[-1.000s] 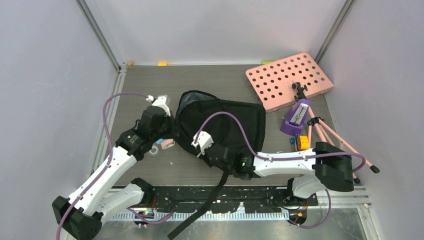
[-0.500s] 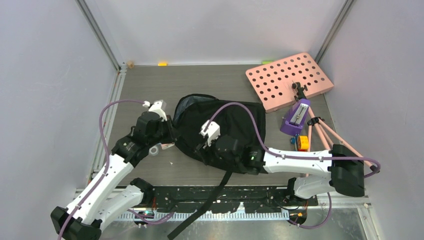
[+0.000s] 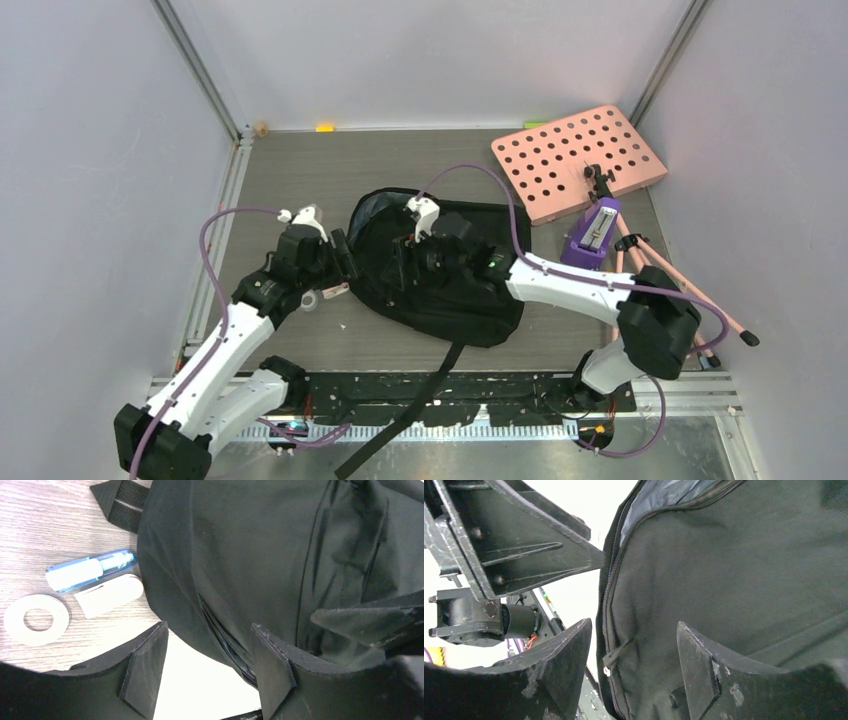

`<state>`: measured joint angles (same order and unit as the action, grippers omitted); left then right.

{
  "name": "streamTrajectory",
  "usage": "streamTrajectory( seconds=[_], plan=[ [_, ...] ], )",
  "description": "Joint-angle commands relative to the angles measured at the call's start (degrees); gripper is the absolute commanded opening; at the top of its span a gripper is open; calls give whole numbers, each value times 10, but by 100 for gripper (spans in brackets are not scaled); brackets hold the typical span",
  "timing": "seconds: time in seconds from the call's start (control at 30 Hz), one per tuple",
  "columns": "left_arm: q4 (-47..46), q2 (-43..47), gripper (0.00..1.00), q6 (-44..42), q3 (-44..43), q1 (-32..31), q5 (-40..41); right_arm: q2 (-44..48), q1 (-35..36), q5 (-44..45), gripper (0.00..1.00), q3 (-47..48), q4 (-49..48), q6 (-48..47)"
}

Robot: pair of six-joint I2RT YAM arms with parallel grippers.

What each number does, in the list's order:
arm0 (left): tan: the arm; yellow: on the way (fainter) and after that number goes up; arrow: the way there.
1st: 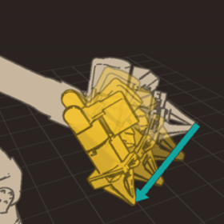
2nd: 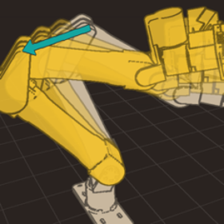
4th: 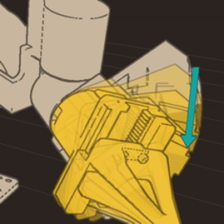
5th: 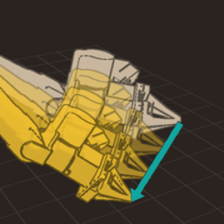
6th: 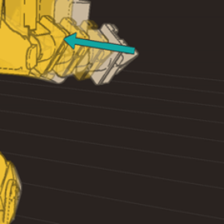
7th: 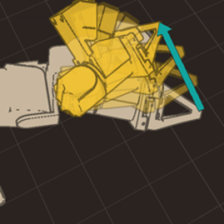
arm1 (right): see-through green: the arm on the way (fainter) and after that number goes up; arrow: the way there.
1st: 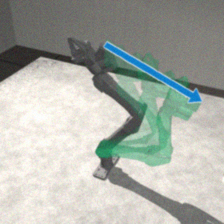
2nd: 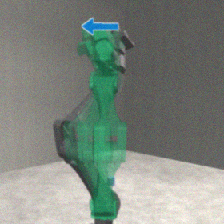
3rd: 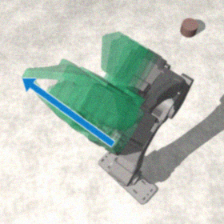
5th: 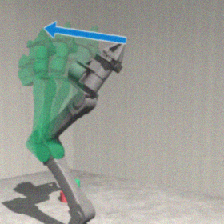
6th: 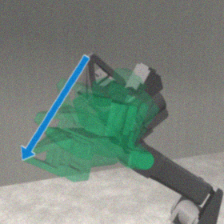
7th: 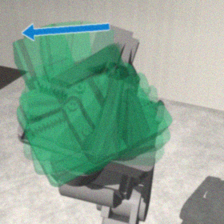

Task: Pack the student bag
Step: Zip the student bag at the center of the board.

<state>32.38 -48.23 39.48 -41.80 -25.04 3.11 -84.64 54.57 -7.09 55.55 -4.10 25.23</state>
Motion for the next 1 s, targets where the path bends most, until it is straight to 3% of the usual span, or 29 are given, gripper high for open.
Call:
streamTrajectory(
  seconds=[0.0, 0.23, 0.53, 0.67, 0.73, 0.8, 0.9, 0.97],
  plan=[
    [-69, -14, 63, 24, 24, 33, -48, -38, -2, -77, 67, 50, 14, 37],
    [-98, -34, 63, 32, 52, 50, -68, -63, -2, -105, 60, 59, 21, 35],
    [-143, -68, 54, 54, 66, 57, -97, -75, -1, -130, 54, 54, 0, 38],
    [-152, -74, 40, 56, 66, 57, -104, -84, -1, -130, 43, 61, -2, 35],
    [-159, -70, 31, 56, 69, 57, -103, -85, -1, -135, 29, 63, -2, 33],
    [-164, -67, 18, 55, 72, 58, -102, -83, -1, -145, 6, 63, -4, 28],
    [-167, -69, 2, 50, 71, 60, -104, -68, 2, -163, 1, 55, -11, 20],
    [-169, -73, 0, 45, 69, 63, -105, -54, 5, -175, 0, 45, -15, 9]
  ],
)
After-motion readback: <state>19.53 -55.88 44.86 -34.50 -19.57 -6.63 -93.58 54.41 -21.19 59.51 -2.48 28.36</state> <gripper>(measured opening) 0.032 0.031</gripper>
